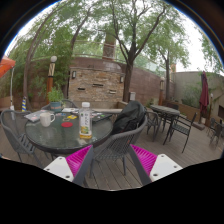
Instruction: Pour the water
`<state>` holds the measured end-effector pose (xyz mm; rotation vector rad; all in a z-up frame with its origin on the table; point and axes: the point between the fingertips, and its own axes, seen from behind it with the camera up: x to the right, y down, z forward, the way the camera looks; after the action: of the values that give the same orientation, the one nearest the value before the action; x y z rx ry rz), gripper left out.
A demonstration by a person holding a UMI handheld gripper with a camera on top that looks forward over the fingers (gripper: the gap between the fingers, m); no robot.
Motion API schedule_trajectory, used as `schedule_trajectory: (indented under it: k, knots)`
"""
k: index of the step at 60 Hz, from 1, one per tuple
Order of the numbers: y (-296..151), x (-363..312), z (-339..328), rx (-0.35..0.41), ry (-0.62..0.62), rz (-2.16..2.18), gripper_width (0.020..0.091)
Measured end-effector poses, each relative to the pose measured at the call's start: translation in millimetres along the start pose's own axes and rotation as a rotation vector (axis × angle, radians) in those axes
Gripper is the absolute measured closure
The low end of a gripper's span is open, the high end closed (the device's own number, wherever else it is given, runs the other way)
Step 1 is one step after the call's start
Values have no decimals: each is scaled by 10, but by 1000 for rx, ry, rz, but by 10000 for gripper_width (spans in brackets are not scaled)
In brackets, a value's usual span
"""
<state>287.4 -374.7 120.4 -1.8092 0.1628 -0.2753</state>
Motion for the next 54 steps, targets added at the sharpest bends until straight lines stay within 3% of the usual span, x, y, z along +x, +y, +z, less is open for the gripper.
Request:
schedule_trajectory:
  k: [24, 42, 54]
  knots:
    - [-62, -365, 205, 42, -59, -35, 281]
    - [-273, -935, 1323, 145, -120, 44, 278]
    - [-326, -1246, 2068, 149, -79, -7, 280]
